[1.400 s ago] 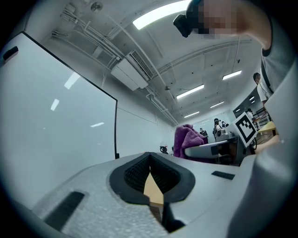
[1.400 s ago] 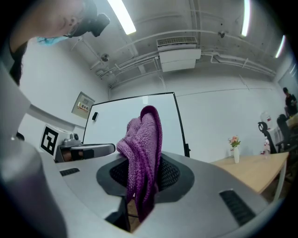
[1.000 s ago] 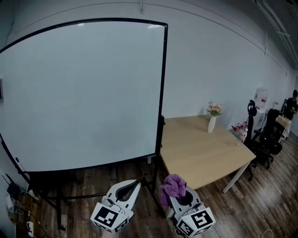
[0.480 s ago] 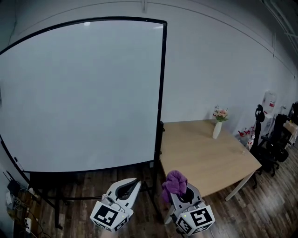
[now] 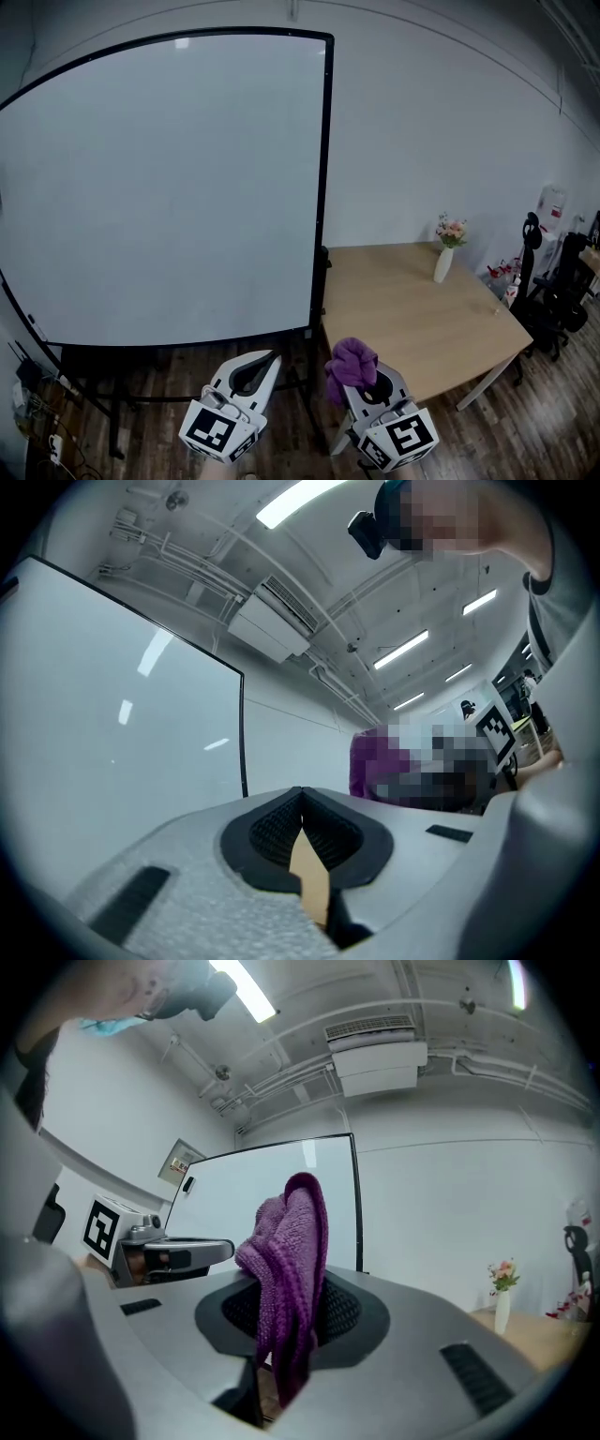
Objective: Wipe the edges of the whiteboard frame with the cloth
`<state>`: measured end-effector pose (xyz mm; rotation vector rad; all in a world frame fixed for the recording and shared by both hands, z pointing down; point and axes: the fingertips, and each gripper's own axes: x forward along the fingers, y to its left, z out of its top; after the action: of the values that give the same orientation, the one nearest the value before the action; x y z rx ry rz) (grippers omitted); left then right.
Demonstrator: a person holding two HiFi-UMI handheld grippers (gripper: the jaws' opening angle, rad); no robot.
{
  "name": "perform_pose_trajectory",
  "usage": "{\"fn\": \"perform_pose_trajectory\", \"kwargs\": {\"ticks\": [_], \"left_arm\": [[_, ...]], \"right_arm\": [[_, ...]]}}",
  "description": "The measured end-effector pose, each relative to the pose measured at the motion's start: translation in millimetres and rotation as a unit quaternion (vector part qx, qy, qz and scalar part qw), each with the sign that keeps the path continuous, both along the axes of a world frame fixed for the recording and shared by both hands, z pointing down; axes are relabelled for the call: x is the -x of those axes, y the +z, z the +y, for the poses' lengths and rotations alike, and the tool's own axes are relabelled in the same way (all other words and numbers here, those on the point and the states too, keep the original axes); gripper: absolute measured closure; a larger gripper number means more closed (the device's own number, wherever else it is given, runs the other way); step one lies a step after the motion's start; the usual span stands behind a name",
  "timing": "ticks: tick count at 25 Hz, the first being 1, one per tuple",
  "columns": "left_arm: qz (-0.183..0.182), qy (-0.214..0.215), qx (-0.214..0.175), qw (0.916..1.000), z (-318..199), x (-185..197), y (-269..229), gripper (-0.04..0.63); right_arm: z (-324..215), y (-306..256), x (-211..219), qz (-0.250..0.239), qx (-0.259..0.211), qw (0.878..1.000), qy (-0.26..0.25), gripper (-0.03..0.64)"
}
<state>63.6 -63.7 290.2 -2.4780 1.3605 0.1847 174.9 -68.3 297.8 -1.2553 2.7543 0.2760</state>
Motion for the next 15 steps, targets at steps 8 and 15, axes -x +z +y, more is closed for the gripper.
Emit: {"fn": "perform_pose_trajectory", "kwargs": {"ticks": [8,15], "left_arm": [[-0.005,0.000,-0.008,1.0000,-38,18,-17,0.580],[-0.017,0.022,-0.008,0.9996,-88,32,-29,0.580]], "right_arm": [[-32,-24,18,-0.010,-0.007,1.000,0.003,0.531],[-81,-43,37,-0.006,-0.026,0.998,0.053,0.531]]}}
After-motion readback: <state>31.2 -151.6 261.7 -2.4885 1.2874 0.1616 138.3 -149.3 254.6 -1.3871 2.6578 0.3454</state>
